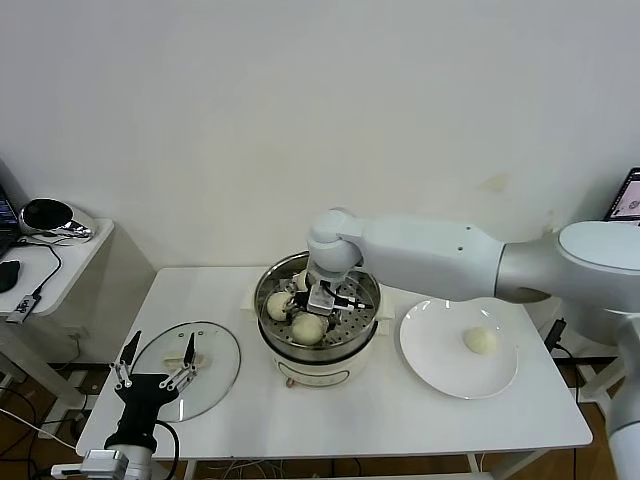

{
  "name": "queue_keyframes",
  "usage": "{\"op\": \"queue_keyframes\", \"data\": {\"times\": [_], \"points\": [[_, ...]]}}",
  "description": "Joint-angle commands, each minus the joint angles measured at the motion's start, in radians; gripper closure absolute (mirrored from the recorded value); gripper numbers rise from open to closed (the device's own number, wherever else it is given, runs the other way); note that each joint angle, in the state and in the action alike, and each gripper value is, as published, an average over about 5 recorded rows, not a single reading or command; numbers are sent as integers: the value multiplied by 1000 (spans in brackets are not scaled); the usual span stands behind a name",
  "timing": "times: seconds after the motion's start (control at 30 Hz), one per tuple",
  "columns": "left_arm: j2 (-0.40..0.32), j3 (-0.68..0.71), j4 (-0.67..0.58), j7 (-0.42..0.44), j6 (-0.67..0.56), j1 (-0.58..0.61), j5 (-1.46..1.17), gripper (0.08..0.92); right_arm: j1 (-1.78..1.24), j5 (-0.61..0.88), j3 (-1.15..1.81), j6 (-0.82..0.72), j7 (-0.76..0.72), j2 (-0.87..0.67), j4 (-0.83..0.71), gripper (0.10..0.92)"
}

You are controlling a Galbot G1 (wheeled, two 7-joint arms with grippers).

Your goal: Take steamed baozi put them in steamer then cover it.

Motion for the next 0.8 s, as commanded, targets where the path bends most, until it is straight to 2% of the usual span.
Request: {"op": "queue_keyframes", "data": {"times": [0.03,0.23,0.33,0.5,0.67,0.8], "points": [[7,-2,-2,1,1,-4,-4,177,120,50,28,-12,-38,-117,60,205],[17,2,2,1,3,-8,-6,177,192,215,35,-250,-143,-354,159,203],[20,12,6,2,3,-13,-4,177,201,218,32,-388,-173,-473,208,203],[23,29,15,2,3,-22,2,177,159,159,28,-632,-131,-696,276,203],[25,41,23,2,3,-27,6,177,-14,83,120,-651,-130,-833,261,203],[28,45,24,2,5,-28,10,177,-256,29,335,-625,-140,-881,202,203]]}}
